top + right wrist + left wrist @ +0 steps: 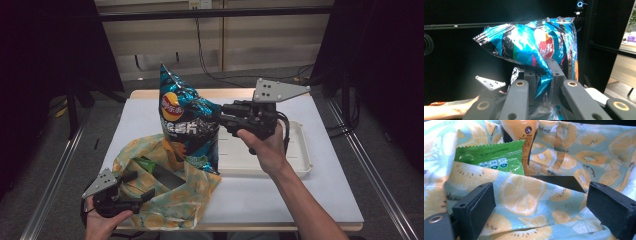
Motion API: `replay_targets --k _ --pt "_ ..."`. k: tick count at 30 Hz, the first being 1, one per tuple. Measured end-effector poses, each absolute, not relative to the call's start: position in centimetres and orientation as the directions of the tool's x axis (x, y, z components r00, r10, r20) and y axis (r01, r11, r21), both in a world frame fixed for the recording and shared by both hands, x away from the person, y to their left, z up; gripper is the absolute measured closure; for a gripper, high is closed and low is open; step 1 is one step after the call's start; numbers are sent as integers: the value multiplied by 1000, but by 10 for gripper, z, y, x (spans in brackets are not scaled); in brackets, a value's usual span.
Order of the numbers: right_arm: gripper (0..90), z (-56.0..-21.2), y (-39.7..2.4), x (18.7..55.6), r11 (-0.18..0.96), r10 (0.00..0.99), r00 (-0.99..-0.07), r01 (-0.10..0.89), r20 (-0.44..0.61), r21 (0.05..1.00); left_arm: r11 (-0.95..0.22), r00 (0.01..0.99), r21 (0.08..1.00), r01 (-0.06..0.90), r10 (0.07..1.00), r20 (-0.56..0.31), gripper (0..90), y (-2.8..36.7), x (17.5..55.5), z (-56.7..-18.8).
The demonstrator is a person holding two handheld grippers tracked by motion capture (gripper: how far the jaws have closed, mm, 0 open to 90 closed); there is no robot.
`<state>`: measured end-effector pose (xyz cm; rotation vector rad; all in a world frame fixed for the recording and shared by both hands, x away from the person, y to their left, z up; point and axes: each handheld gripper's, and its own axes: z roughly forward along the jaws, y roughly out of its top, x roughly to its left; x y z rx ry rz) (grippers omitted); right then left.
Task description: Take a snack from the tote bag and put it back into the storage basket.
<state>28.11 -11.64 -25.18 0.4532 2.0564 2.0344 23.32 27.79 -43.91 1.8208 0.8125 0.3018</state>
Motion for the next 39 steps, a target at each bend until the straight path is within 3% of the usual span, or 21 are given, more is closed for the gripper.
replay_targets --k 19,39 --pt "810 -289 -182 307 11 481 -867 155 130 988 -196 729 901 387 663 -169 59 279 233 -439" --pt "808 -338 -202 358 70 523 -832 255 182 964 -203 727 899 388 667 -163 60 279 232 -439"
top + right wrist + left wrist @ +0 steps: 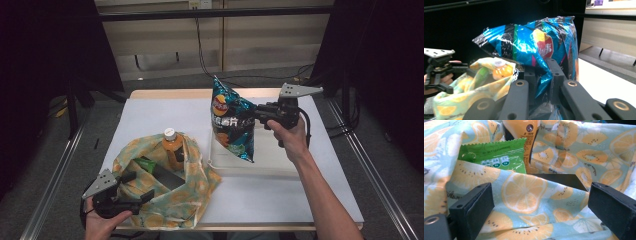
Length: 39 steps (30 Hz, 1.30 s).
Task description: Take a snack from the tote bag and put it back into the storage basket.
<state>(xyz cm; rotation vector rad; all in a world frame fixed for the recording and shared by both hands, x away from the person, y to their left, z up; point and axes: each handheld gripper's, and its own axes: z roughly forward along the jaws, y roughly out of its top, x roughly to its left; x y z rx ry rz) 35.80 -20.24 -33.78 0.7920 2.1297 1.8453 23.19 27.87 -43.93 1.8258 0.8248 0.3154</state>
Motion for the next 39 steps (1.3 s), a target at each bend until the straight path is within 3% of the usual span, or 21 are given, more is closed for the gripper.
replay_targets --k 14,27,39 --pt "805 -370 -193 398 96 540 -813 316 218 944 -204 724 898 390 671 -162 60 279 232 -439" --pt "787 -380 -207 418 157 572 -799 330 186 931 -201 726 899 390 667 -166 57 280 232 -440" --pt "698 -392 -236 427 155 653 -734 370 186 916 -209 724 896 392 671 -161 57 279 232 -440"
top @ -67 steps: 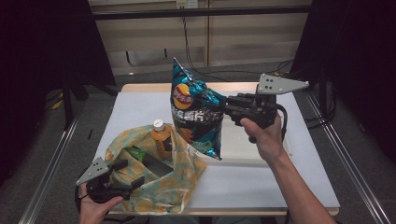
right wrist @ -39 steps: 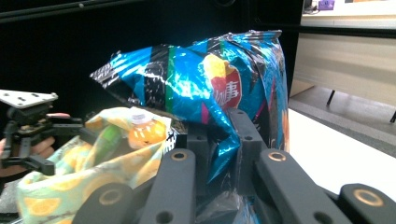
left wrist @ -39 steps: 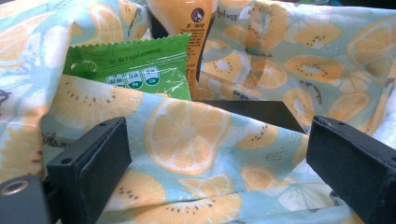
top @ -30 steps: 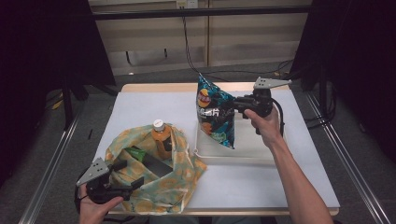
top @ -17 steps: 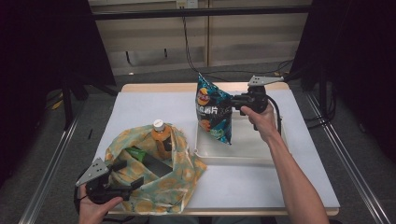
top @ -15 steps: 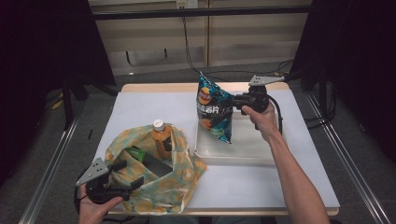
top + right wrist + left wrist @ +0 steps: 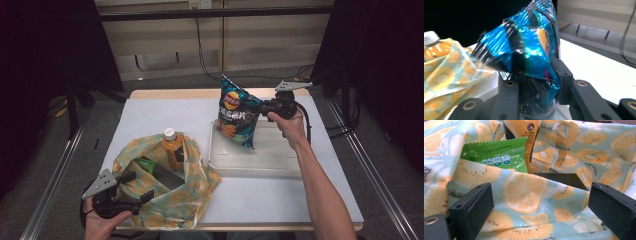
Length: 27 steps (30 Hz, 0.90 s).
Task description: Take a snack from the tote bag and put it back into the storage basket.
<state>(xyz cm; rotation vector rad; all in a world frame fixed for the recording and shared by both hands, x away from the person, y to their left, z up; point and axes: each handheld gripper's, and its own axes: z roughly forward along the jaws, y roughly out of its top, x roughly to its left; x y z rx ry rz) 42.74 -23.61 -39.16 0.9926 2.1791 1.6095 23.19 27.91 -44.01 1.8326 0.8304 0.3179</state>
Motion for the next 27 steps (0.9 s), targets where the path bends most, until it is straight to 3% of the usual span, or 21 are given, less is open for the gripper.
replay_targets --k 14,27 --pt "524 -396 -248 436 128 747 -642 389 170 912 -209 723 895 395 671 -162 57 279 232 -440" --pt "195 -402 -262 425 99 786 -592 409 181 907 -211 724 894 395 671 -162 57 279 232 -440"
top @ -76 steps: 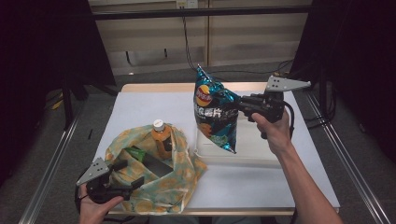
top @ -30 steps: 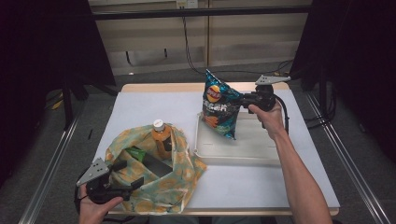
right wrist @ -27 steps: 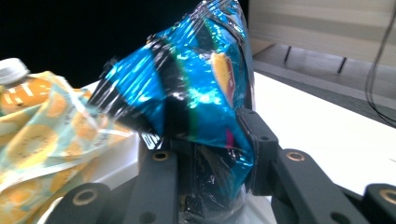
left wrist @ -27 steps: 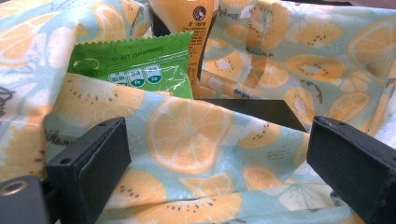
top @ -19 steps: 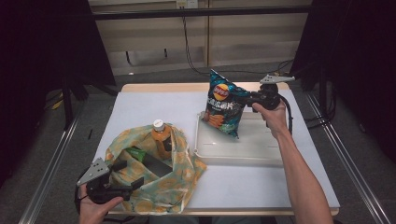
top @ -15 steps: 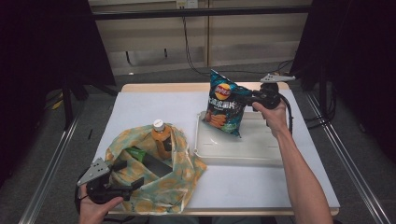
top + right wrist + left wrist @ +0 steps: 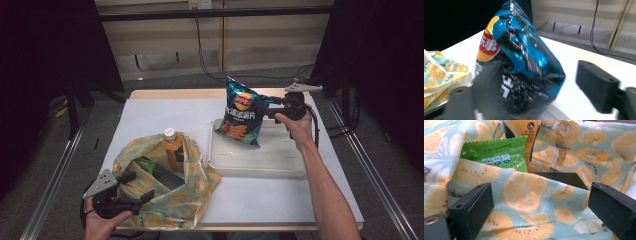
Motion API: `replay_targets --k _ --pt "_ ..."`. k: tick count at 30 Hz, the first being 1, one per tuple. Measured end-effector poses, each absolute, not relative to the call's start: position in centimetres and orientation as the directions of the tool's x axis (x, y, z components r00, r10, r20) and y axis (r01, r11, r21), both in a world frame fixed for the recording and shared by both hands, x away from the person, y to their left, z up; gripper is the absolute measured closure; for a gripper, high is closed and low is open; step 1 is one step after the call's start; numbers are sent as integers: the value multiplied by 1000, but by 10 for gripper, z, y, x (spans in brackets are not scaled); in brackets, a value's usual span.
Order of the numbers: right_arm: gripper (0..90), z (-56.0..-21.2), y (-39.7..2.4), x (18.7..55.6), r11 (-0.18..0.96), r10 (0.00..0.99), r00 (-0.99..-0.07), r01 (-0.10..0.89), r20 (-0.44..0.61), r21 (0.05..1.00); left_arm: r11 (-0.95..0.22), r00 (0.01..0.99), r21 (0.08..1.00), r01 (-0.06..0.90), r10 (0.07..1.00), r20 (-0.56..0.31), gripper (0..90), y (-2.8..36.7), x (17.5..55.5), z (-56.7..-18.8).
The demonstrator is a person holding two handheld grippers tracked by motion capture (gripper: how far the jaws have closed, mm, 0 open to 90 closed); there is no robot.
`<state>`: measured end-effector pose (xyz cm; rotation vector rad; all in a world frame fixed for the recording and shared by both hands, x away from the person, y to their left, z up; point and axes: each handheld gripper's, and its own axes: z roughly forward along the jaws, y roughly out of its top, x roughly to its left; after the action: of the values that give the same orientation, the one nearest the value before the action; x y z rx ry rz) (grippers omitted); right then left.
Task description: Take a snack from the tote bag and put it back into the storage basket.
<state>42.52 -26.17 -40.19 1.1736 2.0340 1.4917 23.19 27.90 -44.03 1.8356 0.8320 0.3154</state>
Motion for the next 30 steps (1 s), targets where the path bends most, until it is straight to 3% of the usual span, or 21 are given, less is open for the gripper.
replay_targets --k 5,8,11,13,15,18,24,30 --pt "160 -403 -268 407 78 790 -580 418 199 905 -211 725 895 394 670 -162 57 279 232 -440" --pt "255 -407 -268 392 102 776 -599 431 199 896 -211 723 896 391 672 -157 57 279 232 -440" --pt "476 -411 -262 380 153 749 -638 428 179 891 -212 723 895 392 672 -157 57 278 231 -440" --pt "679 -414 -256 374 176 722 -669 423 176 889 -212 721 896 390 675 -154 57 278 231 -439" --pt "796 -415 -249 372 207 697 -695 430 175 879 -209 725 898 388 671 -156 57 279 231 -439" --pt "884 -422 -239 371 234 652 -733 439 195 867 -201 723 900 387 672 -161 57 280 231 -439" --pt "900 -448 -216 375 350 611 -768 478 190 805 -201 723 901 384 672 -158 58 280 231 -438" --pt "900 -461 -208 383 389 619 -765 498 181 775 -203 722 900 385 673 -158 58 280 231 -439"
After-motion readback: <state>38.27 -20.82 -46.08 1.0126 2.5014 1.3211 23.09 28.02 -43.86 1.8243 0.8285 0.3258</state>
